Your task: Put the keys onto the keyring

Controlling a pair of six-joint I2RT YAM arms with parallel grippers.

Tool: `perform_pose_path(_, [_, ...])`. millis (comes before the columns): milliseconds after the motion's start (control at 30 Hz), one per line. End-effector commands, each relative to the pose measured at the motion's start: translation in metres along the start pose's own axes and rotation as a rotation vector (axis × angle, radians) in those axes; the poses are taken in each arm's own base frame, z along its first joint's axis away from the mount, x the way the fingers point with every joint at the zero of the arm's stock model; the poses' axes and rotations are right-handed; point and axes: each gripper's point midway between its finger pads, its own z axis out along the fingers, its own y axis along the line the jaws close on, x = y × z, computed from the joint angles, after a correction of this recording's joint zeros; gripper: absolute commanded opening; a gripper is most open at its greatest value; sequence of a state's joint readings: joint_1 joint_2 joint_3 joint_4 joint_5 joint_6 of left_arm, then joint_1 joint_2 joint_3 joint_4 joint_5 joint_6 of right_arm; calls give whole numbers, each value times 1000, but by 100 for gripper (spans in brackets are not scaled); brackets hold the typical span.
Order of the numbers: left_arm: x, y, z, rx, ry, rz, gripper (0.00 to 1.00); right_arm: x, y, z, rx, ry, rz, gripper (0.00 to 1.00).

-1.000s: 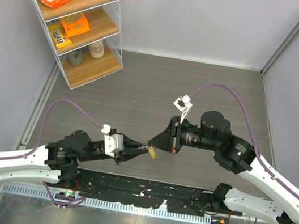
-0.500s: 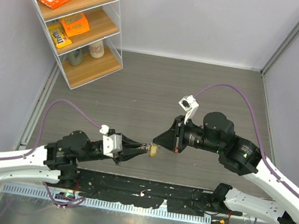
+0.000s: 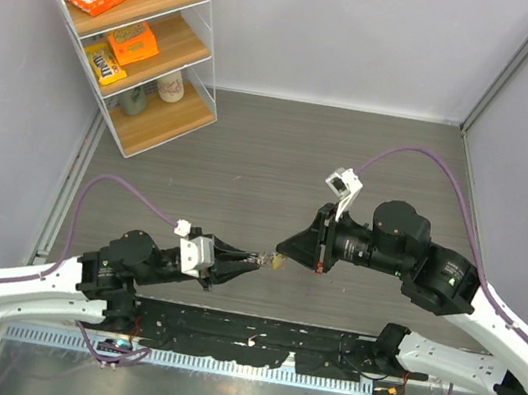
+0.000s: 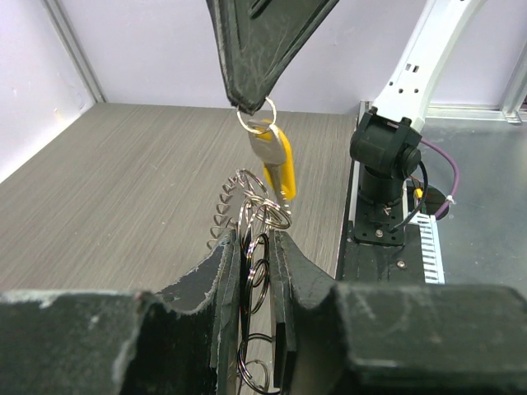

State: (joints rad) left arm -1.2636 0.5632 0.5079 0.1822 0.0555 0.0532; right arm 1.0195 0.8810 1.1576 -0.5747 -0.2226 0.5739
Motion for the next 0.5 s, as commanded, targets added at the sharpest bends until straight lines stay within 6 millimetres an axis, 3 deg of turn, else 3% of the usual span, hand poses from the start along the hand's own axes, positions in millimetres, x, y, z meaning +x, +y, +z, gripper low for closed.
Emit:
perform_pose_path(0, [-33,3,1,-13,-106,16,0,-20,33,-6,-112,-52,-24,6])
perform_pose_path(233, [-29,6,5,-13,-42,51,0,-15,37,8,-152,-33,-4,6])
perform_pose_path(400, [-29,38,9,-186,96,80,0,-15,25,4,-91,-57,-21,6])
perform_pose_path(467, [-14,60,4,-303,254,109,0,-15,15,-1,-40,-71,-34,6])
